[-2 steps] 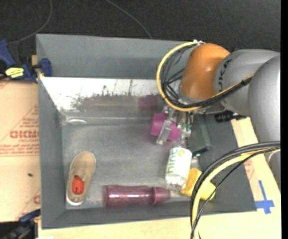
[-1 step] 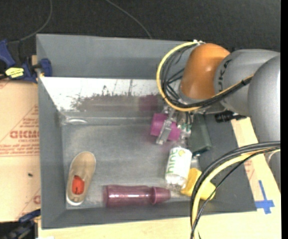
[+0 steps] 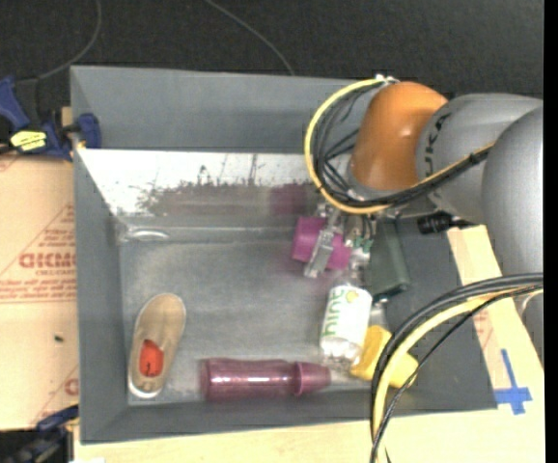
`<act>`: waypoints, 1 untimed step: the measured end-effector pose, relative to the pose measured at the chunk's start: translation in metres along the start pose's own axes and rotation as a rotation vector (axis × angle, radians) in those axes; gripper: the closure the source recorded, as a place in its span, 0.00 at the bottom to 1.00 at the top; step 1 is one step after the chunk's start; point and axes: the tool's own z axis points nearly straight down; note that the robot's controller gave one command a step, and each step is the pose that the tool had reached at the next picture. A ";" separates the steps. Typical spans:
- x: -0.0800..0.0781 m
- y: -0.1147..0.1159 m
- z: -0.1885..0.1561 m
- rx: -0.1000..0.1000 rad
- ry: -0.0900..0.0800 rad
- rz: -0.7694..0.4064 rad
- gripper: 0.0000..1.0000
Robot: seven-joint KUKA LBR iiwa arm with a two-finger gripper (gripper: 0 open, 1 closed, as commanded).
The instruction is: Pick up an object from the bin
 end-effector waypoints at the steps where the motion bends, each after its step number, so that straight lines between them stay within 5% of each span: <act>1: -0.001 0.000 0.000 0.000 -0.001 -0.002 1.00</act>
Offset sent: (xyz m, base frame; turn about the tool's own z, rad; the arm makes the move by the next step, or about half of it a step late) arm -0.0173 -0.0244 0.0403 -0.0454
